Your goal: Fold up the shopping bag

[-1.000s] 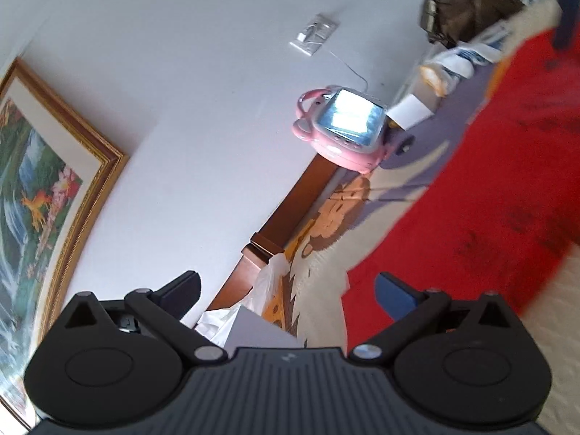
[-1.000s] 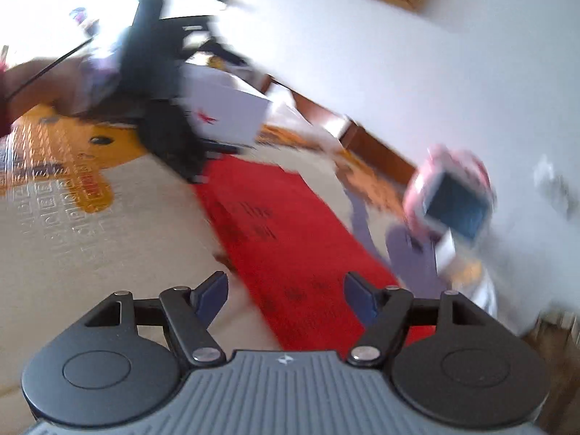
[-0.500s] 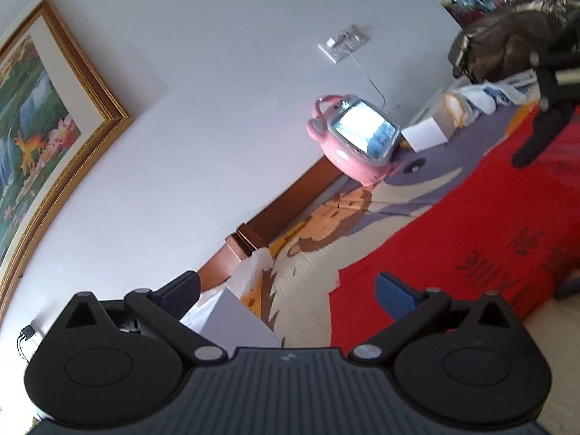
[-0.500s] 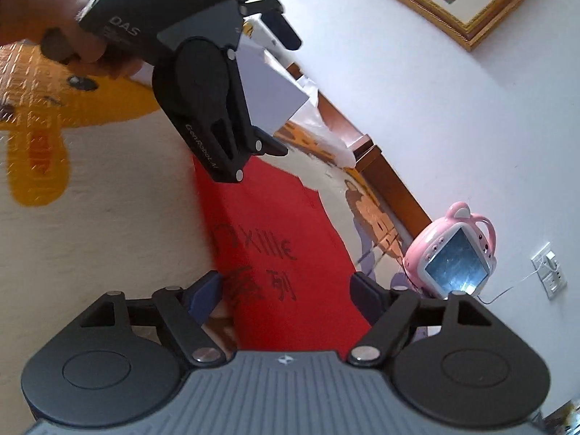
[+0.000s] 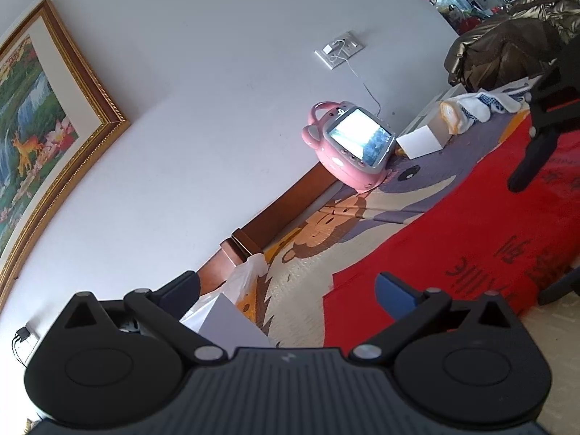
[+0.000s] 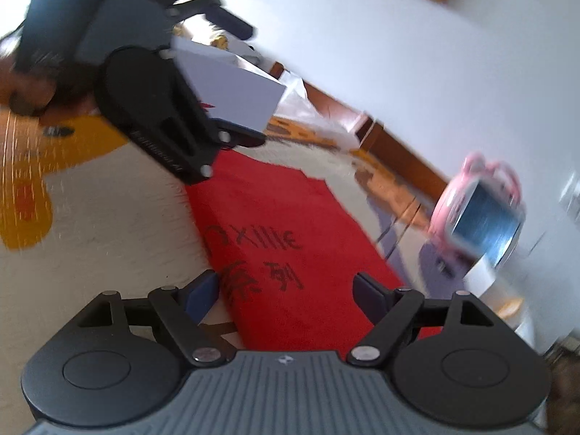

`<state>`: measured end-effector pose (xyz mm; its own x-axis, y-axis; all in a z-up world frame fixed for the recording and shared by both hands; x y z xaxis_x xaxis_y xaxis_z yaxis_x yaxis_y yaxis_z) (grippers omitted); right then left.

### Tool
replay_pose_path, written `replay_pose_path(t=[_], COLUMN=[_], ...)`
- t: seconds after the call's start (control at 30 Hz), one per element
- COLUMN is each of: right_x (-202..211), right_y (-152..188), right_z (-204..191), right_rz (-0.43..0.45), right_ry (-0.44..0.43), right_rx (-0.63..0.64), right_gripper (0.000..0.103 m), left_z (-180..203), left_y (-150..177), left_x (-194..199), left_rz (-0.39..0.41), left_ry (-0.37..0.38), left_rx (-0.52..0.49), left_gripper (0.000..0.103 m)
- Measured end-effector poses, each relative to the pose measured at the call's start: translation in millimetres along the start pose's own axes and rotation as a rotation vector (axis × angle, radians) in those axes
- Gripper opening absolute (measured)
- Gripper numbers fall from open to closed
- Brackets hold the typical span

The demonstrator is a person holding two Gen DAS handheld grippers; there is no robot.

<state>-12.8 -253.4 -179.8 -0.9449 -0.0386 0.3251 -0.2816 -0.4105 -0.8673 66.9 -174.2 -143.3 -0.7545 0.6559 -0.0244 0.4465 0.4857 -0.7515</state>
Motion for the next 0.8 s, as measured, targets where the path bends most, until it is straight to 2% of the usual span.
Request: replay_pose_path(t=[0.2, 0.43, 0.63, 0.73, 0.8], right_x=[0, -9, 0, 7, 16], right_y=[3, 12, 19, 22, 24], right_z=[2, 16, 29, 34, 35], right_rz=[-0.009, -0.049, -0.08, -0.094, -0.097], right_ry=[-0.018, -0.058, -0.189, -0.261, -0.301], right_rx=[-0.069, -0.213, -0.302, -0.34, -0.327], right_gripper=[0.083, 0.092, 0.072, 0.06, 0.059], left_z=[0, 1, -1, 3, 5], left_y=[-3, -4, -8, -9, -11], left_x=[3, 4, 6, 7, 10], left_rz=[0.006, 0.004, 0.016, 0.011, 0.021], left_ry=[0.014, 0.015, 0.02, 0.056, 0.075], left_rx=[0.015, 0.017, 0.031, 0.033, 0.034], left_gripper=[0.102, 0.102, 0.102, 0.102, 0.102])
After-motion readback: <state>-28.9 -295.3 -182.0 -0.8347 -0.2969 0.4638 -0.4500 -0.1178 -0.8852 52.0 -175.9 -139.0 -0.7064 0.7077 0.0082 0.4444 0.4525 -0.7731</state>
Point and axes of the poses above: each gripper's, at about its wrist camera, not at the fingertips, and x roughly against the way its jaws point, z to its right, y to its underside, the point moved 7 cm from there along -x, roughly the way its jaws point, and after that the axes turned 13 degrees about z, right-handed, at the moved point
